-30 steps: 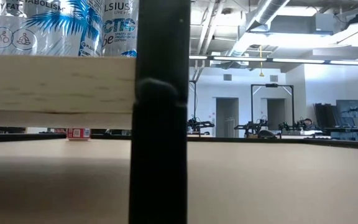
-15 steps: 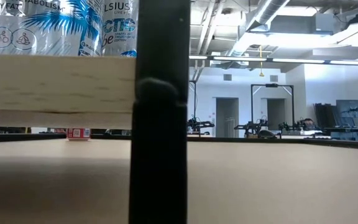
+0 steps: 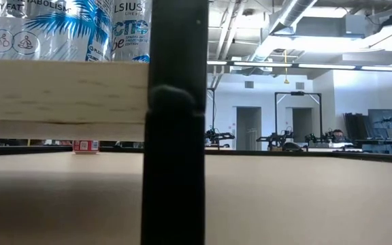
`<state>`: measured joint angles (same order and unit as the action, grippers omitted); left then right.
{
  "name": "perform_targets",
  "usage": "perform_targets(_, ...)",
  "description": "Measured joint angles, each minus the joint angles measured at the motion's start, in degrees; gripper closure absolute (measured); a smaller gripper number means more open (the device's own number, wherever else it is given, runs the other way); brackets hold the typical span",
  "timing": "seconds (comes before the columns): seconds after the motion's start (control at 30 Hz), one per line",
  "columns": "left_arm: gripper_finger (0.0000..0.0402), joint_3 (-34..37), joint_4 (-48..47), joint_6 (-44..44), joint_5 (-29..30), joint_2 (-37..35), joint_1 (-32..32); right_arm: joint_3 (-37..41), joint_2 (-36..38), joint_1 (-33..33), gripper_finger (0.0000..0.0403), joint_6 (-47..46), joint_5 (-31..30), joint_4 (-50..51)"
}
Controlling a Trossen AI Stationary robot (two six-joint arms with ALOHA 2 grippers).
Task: Place canned beverage on shelf
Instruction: Put the right red soda can on the shelf
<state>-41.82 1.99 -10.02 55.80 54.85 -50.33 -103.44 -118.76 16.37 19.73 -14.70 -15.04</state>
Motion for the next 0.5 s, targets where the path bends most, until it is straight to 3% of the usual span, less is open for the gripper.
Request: perform_targets(0.5, 0.0121, 0.0, 16.9, -14.3, -4.0, 0.0, 0.5, -0.1, 0.0, 0.9, 0.0023, -0.3, 0.3, -4.6)
